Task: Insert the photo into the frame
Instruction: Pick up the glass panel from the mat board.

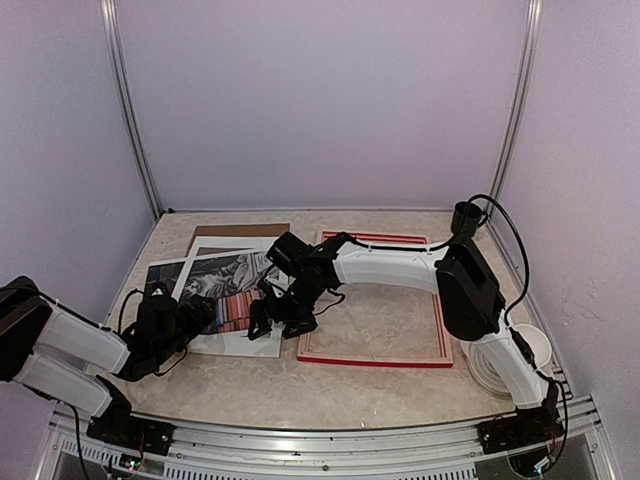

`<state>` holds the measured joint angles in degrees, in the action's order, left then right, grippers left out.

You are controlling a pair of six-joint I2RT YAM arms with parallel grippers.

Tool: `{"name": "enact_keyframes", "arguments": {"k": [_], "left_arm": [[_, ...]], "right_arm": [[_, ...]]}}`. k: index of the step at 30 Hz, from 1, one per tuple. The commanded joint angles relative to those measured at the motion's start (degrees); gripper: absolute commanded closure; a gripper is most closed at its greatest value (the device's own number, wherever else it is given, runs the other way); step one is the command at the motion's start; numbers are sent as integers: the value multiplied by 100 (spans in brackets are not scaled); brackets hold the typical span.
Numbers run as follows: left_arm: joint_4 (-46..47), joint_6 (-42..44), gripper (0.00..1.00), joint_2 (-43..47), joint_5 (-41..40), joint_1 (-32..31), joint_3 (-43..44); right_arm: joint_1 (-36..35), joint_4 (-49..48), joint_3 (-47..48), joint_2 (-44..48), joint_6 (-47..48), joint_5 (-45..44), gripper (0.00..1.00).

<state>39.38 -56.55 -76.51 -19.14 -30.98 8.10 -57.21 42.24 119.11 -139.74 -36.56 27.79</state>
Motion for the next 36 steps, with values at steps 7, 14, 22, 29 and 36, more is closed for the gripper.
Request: {"name": "enact_keyframes", "arguments": {"k": [7, 14, 22, 29, 36], "left_arm": [[-161, -18, 1, -221, 42, -168, 43], [-114, -49, 1, -332, 58, -230, 43], [-89, -78, 1, -364, 33, -285, 36], [-79, -90, 1, -412, 22, -321, 42], [-70, -86, 1, -459, 33, -347, 104]], "right_arm": [[141, -1105, -821, 517, -440, 785, 1], [210, -1637, -1112, 659, -732, 1123, 1], [287, -2024, -1447, 860, -926, 1368, 1], [333, -1982, -1434, 957, -941, 1391, 1], [339, -1963, -1479, 966, -920, 1532, 1]]}}
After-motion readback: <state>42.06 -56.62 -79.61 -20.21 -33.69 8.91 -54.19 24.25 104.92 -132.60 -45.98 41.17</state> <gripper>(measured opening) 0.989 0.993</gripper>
